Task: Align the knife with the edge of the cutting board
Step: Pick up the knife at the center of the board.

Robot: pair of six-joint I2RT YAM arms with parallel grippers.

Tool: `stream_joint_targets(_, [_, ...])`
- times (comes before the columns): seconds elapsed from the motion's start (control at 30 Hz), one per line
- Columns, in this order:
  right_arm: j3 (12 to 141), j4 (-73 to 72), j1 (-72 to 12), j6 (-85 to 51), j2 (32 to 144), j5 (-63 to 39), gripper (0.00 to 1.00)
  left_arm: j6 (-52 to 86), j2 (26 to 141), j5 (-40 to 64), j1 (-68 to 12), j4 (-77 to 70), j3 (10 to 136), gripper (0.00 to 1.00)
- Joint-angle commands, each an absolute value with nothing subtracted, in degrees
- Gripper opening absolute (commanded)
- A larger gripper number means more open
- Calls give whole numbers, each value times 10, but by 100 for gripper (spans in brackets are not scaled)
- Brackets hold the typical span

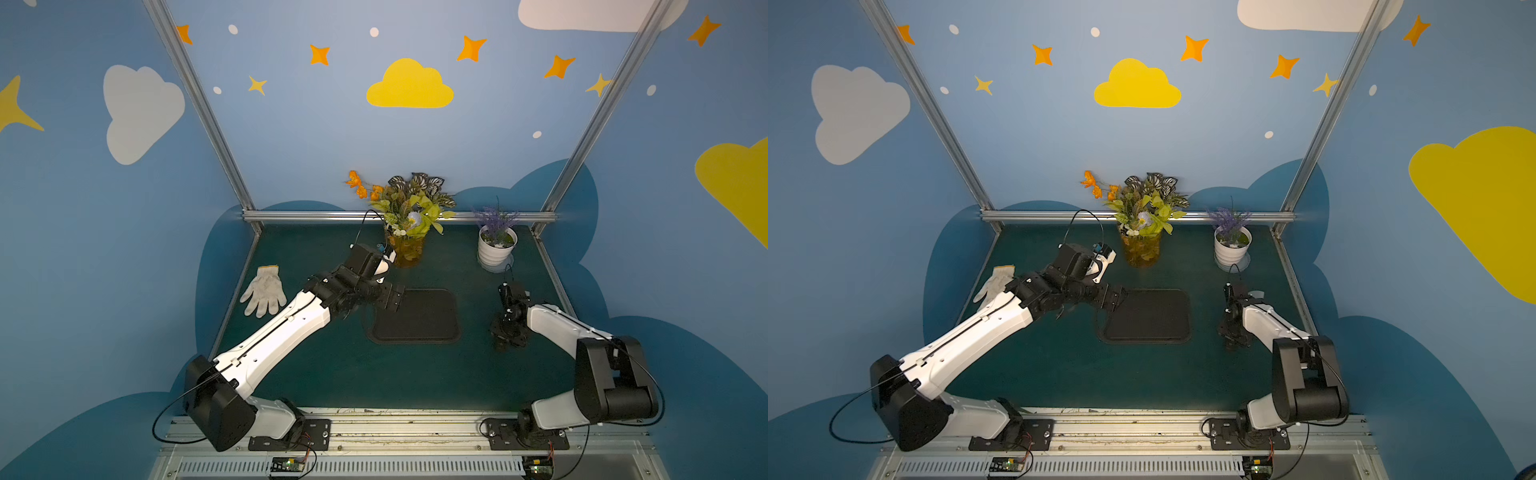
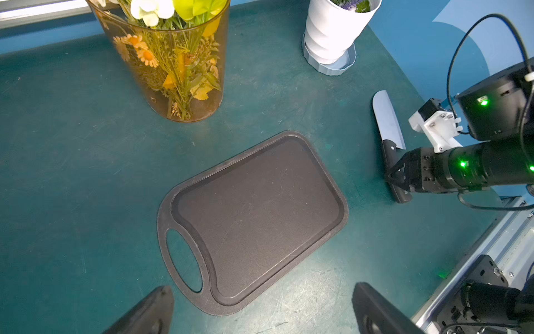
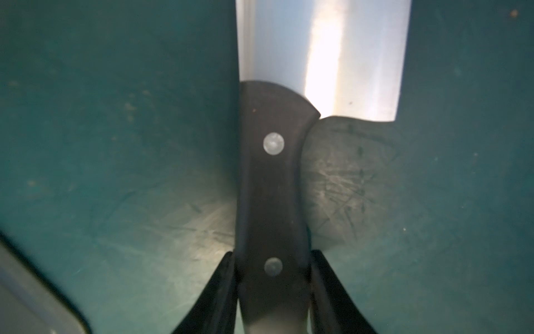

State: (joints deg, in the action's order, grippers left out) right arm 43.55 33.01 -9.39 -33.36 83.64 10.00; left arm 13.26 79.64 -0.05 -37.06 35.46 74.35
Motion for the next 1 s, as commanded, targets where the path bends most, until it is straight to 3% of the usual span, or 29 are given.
stream_joint_targets(0.0, [449,330,-111,-331,811,132,0,126,803,-9,-369,350,734,100])
stream_joint_targets(0.97, [511,337,-330,-375,811,203,0,137,812,-61,-318,340,720,100])
